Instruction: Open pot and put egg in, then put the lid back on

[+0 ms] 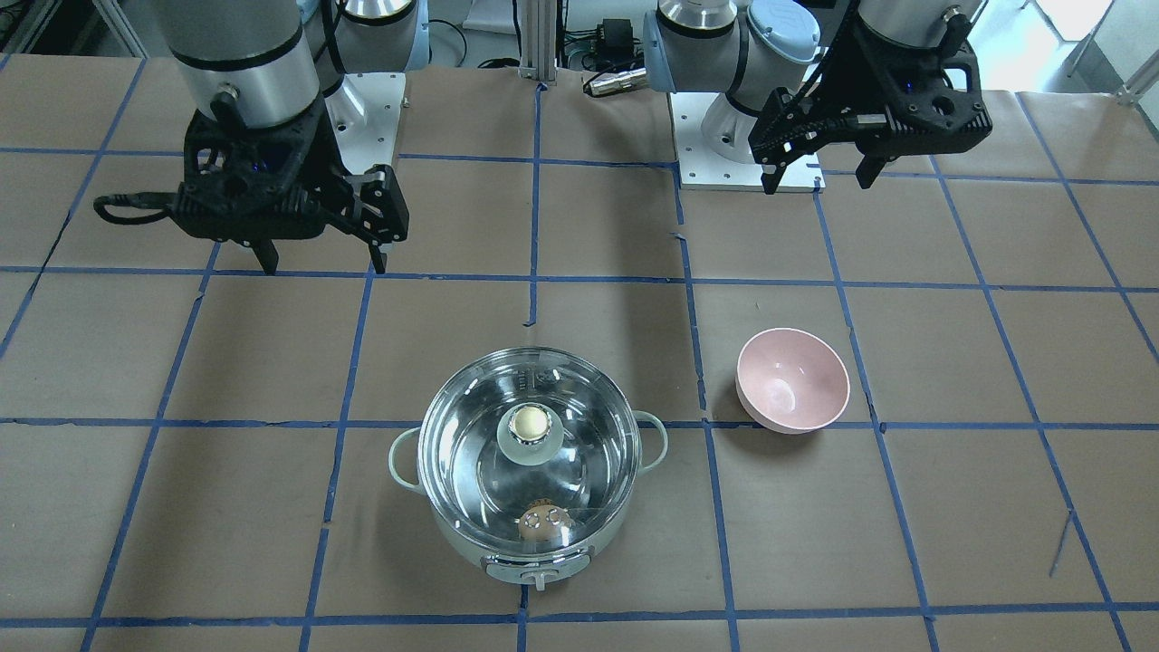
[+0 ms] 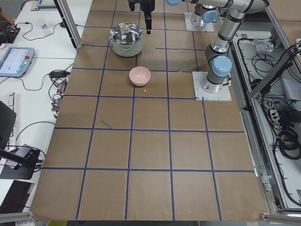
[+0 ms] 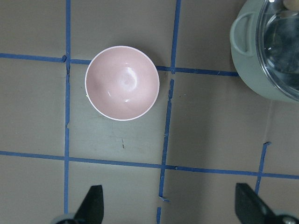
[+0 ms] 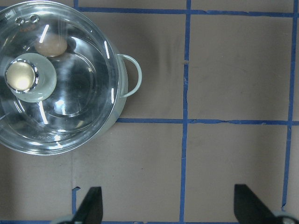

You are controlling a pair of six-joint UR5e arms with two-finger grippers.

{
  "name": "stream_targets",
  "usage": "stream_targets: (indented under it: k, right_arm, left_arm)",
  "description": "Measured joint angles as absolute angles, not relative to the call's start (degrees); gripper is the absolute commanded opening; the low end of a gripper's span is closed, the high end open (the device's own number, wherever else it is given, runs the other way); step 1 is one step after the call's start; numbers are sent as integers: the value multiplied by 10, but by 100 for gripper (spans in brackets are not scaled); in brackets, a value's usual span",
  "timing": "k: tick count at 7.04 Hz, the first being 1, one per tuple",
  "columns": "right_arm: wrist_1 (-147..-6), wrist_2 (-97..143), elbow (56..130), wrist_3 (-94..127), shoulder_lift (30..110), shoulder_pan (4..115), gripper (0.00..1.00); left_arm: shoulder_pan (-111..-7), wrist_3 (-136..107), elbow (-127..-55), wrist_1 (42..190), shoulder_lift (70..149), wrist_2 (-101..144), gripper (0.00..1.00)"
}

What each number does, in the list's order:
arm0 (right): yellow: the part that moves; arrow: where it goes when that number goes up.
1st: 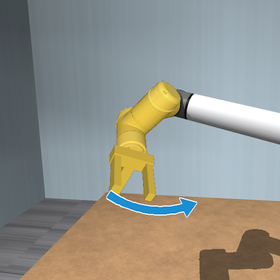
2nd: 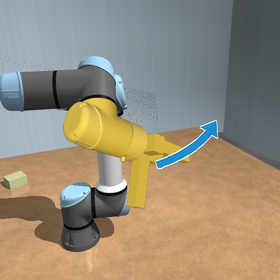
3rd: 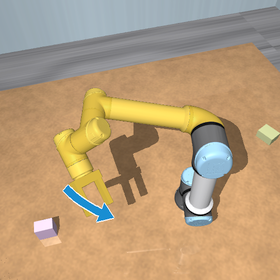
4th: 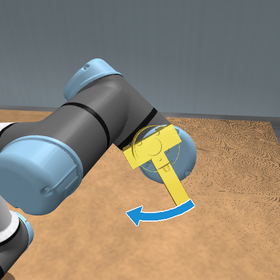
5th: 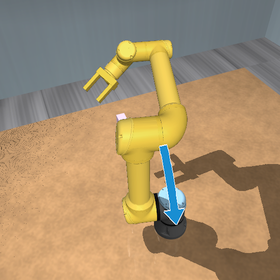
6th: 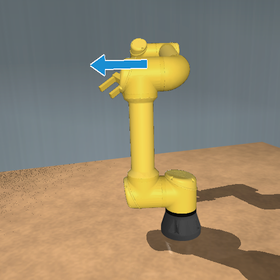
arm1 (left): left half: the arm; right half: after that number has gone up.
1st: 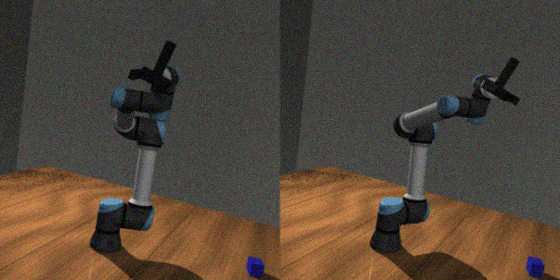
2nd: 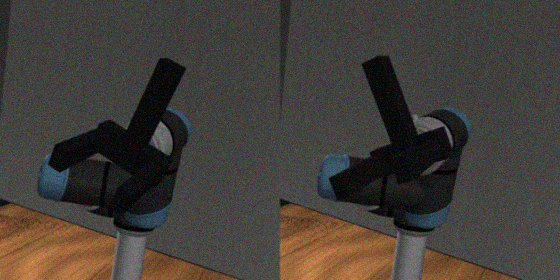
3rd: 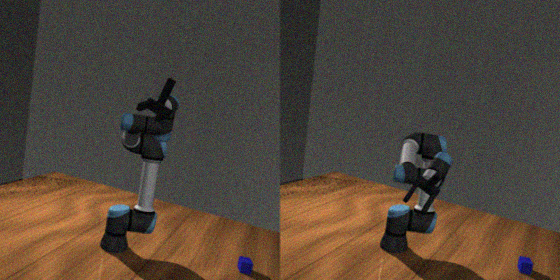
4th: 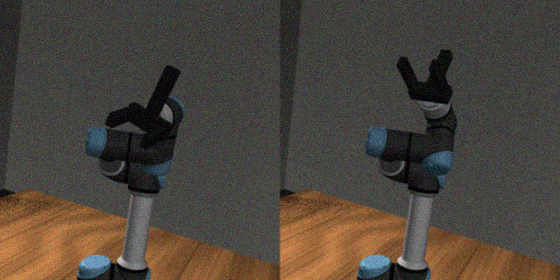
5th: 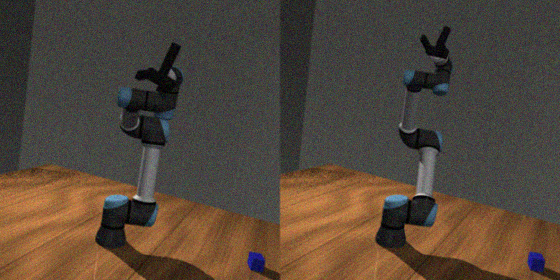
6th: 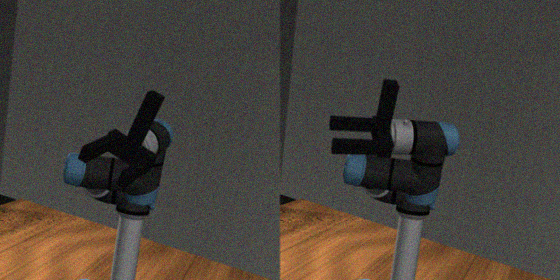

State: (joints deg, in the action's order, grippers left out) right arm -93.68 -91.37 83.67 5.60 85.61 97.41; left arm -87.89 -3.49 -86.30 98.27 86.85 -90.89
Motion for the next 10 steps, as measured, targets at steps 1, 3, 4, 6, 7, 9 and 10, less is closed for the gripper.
stream_targets:
  k: [1, 3, 4, 6, 7, 9, 10]
  right_arm:
    - [-932, -916, 838, 59, 868, 975, 100]
    - [-908, -918, 831, 60, 882, 974, 100]
    - [-898, -917, 829, 61, 885, 973, 100]
    - [-895, -918, 829, 62, 886, 970, 100]
    - [-895, -919, 829, 63, 886, 968, 100]
    - [-898, -915, 830, 64, 886, 955, 100]
    - [-898, -913, 830, 65, 886, 946, 100]
  left_arm:
    - [-879, -35, -863, 981, 869, -909, 100]
    - [-880, -34, -863, 980, 868, -909, 100]
    - [-880, -36, -863, 980, 868, -909, 100]
    - [-880, -45, -863, 980, 869, -909, 100]
    - [-880, -46, -863, 980, 869, -909, 100]
    - [-880, -47, -863, 980, 868, -909, 100]
    - [-880, -47, -864, 980, 868, -909, 100]
